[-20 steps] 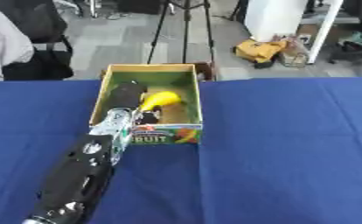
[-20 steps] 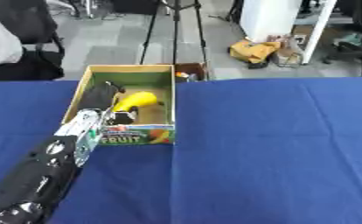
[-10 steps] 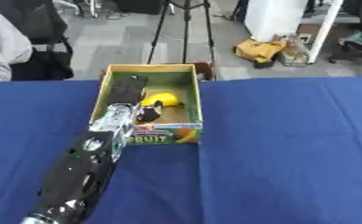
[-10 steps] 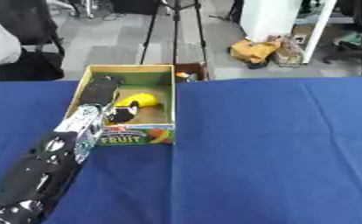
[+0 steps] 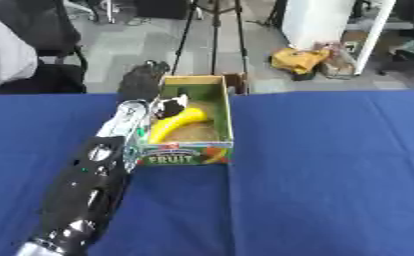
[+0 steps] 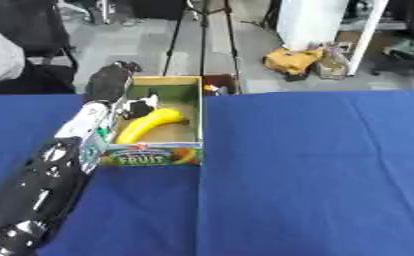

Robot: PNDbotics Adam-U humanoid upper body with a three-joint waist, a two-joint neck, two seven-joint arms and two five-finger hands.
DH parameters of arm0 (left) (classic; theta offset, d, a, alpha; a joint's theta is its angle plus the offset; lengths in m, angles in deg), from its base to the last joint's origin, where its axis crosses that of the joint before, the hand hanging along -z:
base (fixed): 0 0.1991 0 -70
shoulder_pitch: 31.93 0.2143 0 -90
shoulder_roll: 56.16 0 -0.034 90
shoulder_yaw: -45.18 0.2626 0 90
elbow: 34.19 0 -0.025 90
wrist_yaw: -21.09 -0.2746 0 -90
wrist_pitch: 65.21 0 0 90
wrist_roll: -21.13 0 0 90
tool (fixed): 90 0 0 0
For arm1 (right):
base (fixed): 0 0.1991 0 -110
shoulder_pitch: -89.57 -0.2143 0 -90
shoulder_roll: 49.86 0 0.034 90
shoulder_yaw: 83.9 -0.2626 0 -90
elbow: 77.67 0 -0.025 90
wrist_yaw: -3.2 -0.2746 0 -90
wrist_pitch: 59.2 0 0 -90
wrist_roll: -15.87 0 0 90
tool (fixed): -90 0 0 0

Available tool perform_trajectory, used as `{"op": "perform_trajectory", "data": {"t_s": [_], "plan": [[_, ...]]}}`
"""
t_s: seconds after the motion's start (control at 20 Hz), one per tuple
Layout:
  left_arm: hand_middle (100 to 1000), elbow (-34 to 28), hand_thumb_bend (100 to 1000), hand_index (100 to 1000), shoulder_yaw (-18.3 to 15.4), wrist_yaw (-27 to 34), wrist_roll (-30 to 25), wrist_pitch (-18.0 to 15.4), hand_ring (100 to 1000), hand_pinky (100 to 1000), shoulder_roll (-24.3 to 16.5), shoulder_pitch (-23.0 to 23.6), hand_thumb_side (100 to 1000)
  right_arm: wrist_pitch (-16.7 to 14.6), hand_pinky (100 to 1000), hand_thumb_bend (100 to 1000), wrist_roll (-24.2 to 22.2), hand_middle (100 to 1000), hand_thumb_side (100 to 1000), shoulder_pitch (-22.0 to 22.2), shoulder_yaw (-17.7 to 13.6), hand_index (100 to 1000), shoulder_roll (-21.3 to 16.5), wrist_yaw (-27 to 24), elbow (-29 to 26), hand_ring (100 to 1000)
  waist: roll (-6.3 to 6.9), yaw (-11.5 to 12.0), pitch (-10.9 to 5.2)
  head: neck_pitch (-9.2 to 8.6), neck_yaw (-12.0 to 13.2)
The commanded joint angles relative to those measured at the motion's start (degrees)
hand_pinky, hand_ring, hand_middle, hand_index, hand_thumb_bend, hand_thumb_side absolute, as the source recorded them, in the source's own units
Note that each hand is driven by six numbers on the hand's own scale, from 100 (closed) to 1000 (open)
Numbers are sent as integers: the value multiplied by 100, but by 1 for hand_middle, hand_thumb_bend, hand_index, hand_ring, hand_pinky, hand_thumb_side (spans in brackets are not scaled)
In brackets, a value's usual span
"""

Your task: Pick up objects on the table and place them in the box.

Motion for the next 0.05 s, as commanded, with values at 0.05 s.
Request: {"op": "perform_trajectory", "data": {"t_s": [0.05], "plan": [[545, -1088, 215, 784, 60, 805, 96, -33, 554, 242, -272, 102, 586, 11, 893, 100, 77, 541, 1000, 5, -80, 945, -145, -56, -83, 914, -26, 45, -181, 163, -36]]}}
